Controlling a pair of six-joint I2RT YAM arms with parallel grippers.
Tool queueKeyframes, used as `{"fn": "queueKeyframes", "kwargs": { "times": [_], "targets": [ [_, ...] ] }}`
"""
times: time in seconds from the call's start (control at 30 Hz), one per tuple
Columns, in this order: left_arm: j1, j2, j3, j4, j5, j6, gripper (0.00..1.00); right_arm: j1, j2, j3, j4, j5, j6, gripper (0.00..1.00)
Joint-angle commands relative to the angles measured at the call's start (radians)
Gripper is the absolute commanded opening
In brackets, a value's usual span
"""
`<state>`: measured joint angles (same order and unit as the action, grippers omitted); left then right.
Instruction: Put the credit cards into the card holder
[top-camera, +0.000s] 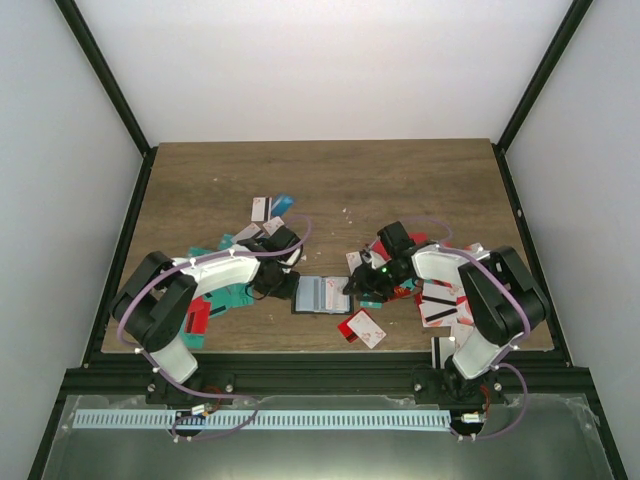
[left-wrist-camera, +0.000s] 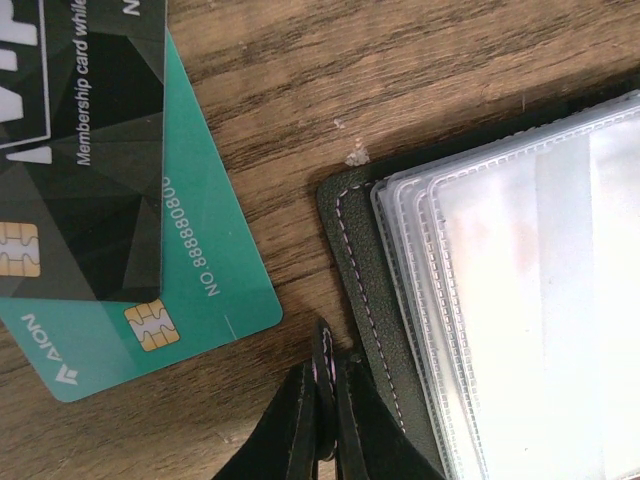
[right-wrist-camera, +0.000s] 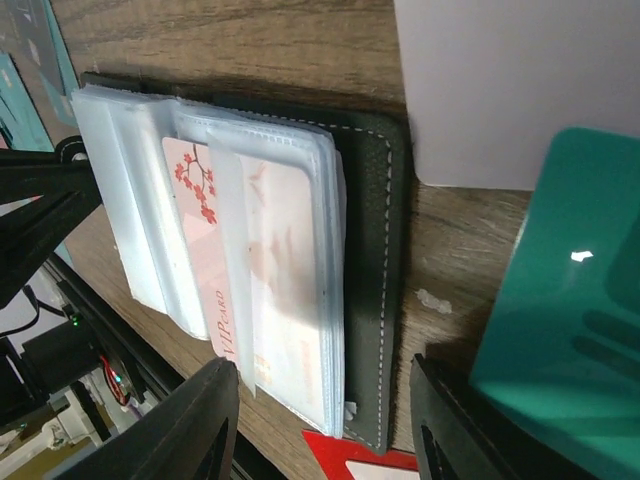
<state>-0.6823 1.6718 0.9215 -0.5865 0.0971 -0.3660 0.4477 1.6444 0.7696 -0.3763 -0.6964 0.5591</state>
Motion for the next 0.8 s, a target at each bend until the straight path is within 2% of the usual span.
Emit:
{"fn": "queueKeyframes", "kwargs": {
  "times": [0.0,0.23,0.77],
  "targets": [
    [0.0,0.032,-0.003,0.006,0.021,-0.001,0.05,0.008,0.022,-0.016,0.041,-0.026,0.0,0.5],
    [-0.007,0.041,0.015,0.003,0.04,0.011,0.05,0.02,0.058,-0.021,0.145,-0.122,0.017,0.5],
    [-0.012,0.048,0.032,-0.015,0.018,0.013,0.05,0.019,-0.076,-0.033,0.204,-0.186,0.031,0.52]
  ]
}}
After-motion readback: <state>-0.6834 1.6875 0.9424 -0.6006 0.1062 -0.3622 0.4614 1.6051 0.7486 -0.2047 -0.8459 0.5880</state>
